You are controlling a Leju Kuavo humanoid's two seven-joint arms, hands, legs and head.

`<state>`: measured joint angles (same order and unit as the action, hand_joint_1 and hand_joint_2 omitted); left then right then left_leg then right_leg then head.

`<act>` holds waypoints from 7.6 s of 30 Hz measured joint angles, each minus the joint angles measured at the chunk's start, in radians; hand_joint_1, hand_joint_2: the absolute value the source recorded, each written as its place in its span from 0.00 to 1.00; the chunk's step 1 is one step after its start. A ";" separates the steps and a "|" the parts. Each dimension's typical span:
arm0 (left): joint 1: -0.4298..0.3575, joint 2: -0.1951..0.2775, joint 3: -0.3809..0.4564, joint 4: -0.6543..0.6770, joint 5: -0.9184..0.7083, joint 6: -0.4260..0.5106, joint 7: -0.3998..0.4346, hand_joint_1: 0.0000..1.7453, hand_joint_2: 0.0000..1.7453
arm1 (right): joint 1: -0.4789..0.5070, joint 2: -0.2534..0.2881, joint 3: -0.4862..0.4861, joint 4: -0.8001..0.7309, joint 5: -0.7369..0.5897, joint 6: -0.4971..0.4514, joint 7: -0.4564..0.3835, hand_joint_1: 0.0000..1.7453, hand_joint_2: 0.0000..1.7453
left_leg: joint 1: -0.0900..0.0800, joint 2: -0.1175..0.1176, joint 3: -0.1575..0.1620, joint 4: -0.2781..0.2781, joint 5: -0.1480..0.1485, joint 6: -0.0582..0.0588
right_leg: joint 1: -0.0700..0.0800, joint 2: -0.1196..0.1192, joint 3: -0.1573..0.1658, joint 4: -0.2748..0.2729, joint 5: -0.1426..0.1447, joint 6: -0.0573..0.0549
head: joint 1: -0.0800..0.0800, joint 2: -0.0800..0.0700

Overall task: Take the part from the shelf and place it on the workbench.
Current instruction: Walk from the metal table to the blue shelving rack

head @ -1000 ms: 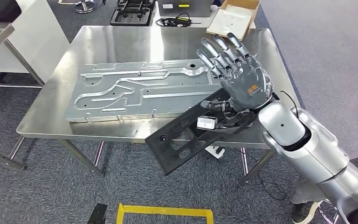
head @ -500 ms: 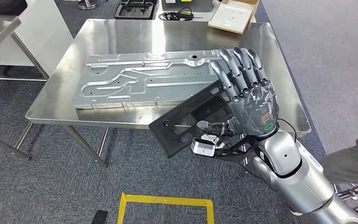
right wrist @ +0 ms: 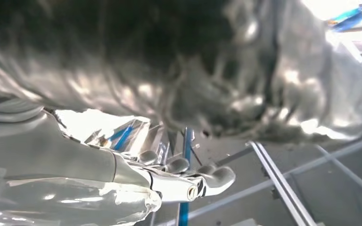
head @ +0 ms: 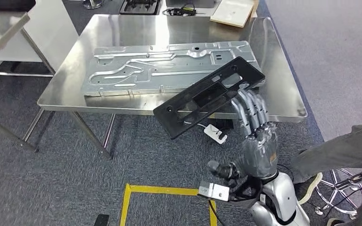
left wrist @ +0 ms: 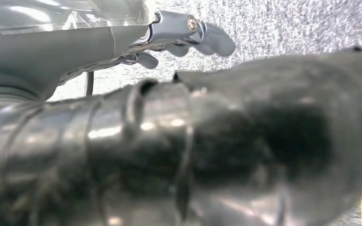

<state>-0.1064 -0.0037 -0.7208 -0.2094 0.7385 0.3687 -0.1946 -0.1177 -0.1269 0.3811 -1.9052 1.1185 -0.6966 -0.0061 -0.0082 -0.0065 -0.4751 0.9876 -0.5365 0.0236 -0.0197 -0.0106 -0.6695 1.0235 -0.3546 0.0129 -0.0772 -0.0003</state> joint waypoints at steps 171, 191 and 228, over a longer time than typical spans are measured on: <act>0.003 0.027 -0.124 0.000 0.013 -0.106 0.158 0.00 0.00 | 0.001 0.197 -1.189 1.730 -0.113 0.497 0.078 0.00 0.00 | 0.013 -0.063 -0.165 0.114 0.032 -0.031 | -0.009 0.025 0.112 0.020 -0.142 -0.026 | 0.004 0.000; 0.001 0.022 -0.106 0.000 0.089 -0.042 0.089 0.00 0.00 | 0.005 0.222 -1.157 1.732 0.009 0.591 0.062 0.00 0.00 | 0.007 -0.048 -0.103 -0.006 0.096 0.018 | 0.003 0.005 0.023 0.244 -0.257 0.011 | 0.008 0.000; -0.007 0.017 -0.187 0.000 -0.057 -0.071 0.171 0.00 0.00 | 0.010 0.276 -0.979 1.738 0.156 0.687 0.005 0.00 0.00 | 0.017 -0.148 -0.123 0.042 0.067 -0.020 | -0.015 0.095 0.092 0.042 -0.147 0.006 | 0.009 0.000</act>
<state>-0.1136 0.0134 -0.9082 -0.2098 0.6811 0.2981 -0.0231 -0.1077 0.1495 -0.5976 -0.1667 1.2749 -0.0092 -0.0007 0.0090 -0.1544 -0.5983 1.0296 -0.4692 0.0034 -0.0350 0.0839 -0.5776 1.0651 -0.5019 0.0189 -0.0677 -0.0004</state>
